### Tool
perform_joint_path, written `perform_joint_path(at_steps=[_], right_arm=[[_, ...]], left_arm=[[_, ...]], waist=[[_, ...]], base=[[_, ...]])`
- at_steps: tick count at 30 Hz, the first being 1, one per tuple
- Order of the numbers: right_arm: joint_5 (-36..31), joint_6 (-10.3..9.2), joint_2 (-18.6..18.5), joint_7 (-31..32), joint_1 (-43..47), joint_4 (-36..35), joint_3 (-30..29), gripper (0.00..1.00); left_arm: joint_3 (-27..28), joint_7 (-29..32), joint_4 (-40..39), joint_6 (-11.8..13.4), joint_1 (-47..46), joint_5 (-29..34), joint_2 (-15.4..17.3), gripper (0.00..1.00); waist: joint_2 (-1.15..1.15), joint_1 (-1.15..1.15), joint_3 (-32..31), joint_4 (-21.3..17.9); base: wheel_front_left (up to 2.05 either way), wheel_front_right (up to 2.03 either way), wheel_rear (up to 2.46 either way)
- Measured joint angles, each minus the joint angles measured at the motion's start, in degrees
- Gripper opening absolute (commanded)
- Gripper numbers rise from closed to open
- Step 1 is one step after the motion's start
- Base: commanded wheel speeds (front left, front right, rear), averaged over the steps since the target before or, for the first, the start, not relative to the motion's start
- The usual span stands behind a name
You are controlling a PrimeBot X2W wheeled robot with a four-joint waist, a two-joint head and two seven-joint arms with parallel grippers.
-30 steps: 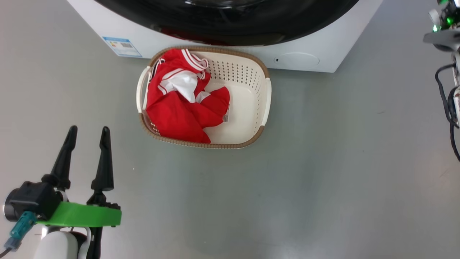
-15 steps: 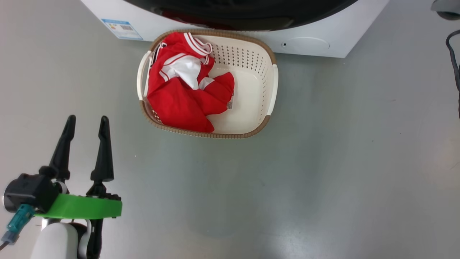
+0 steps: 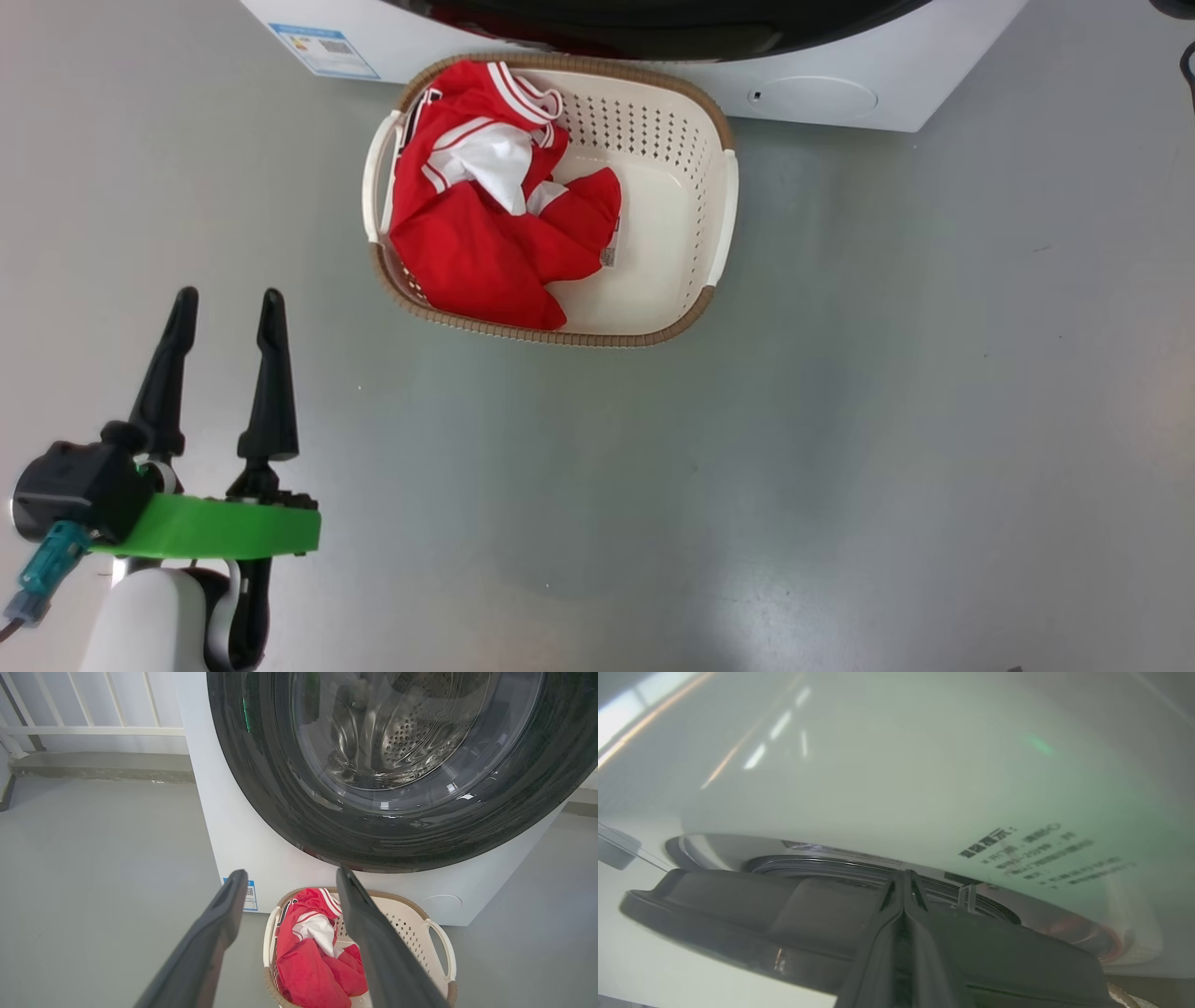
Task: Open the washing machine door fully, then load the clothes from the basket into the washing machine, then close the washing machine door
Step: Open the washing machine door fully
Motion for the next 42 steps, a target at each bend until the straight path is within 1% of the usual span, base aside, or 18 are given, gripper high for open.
perform_joint_path(at_steps=[7, 14, 22, 30, 42], right_arm=[[0.0, 0.0, -0.1, 1.8, -1.5, 2.1, 1.0, 0.0], [0.0, -0.02, -0.1, 4.6, -1.0, 3.1, 1.5, 0.0], [1.2, -0.02, 0.2, 8.3, 4.1, 1.9, 2.0, 0.0], [1.6, -0.02, 1.4, 10.1, 9.5, 0.3, 2.6, 0.0], [2.1, -0.02, 2.1, 9.9, 13.4, -2.5, 2.1, 0.0]], left_arm=[[0.1, 0.0, 0.0, 0.0, -0.1, 0.0, -0.2, 1.0], [0.3, 0.0, 0.7, 0.0, 0.0, 0.0, -0.3, 1.0], [0.7, 0.0, 1.7, 0.0, 1.4, 0.0, -0.2, 1.0], [0.7, 0.0, 2.0, 0.0, 3.7, 0.1, -0.2, 1.0], [0.8, 0.0, 2.2, 0.0, 5.5, 0.1, 0.1, 1.0]], waist=[[0.0, 0.0, -0.1, 0.1], [0.0, 0.0, -1.3, -0.1], [0.0, 0.0, -4.7, -0.7], [0.0, 0.0, -8.3, -1.6], [0.0, 0.0, -11.3, -2.8]], base=[[0.0, 0.0, 0.0], [0.0, 0.0, 0.0], [0.0, 0.0, 0.0], [0.0, 0.0, 0.0], [0.0, 0.0, 0.0]])
